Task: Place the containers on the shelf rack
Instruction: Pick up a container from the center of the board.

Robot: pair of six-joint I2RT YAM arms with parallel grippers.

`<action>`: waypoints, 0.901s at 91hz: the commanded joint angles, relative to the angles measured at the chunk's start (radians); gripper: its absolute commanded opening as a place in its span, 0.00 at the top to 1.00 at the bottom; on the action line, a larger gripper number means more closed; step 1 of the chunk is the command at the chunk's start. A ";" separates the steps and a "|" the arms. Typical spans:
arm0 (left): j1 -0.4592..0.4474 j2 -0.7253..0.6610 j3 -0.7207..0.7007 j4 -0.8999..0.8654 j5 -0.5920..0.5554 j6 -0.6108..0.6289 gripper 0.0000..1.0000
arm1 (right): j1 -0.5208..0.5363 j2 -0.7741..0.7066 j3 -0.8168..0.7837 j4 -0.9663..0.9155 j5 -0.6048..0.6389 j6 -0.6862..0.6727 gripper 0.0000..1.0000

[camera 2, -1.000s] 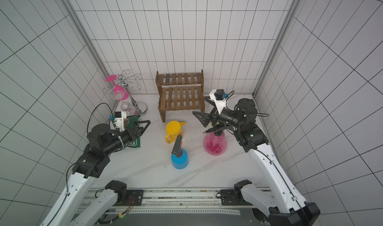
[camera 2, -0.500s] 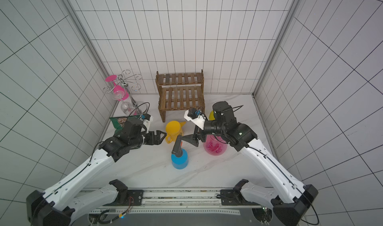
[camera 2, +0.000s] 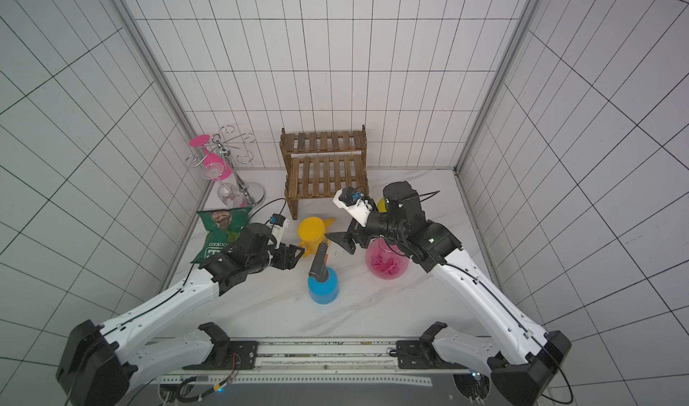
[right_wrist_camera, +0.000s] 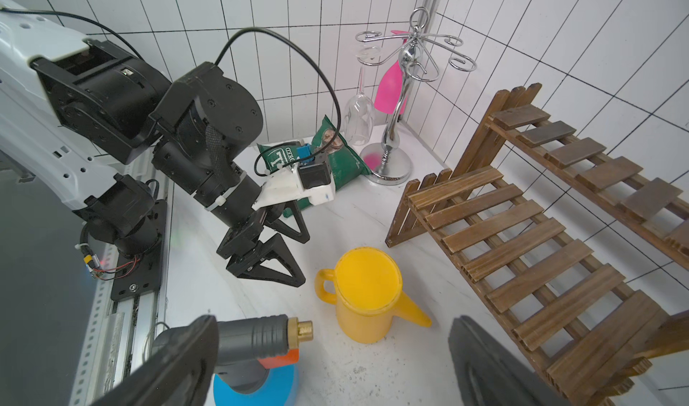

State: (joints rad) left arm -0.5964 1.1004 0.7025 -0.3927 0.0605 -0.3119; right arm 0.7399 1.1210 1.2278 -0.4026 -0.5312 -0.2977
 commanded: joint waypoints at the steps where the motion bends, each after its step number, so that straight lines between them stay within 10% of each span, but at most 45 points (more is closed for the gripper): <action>1: -0.006 0.031 -0.015 0.072 -0.047 0.011 0.30 | 0.004 -0.019 -0.020 0.054 0.039 0.034 0.01; 82: -0.084 0.326 0.004 0.285 -0.147 0.068 0.59 | 0.004 -0.039 -0.056 0.088 0.064 0.070 0.01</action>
State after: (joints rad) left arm -0.6735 1.4151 0.6807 -0.1764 -0.0662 -0.2699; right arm 0.7399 1.1057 1.1816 -0.3195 -0.4797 -0.2314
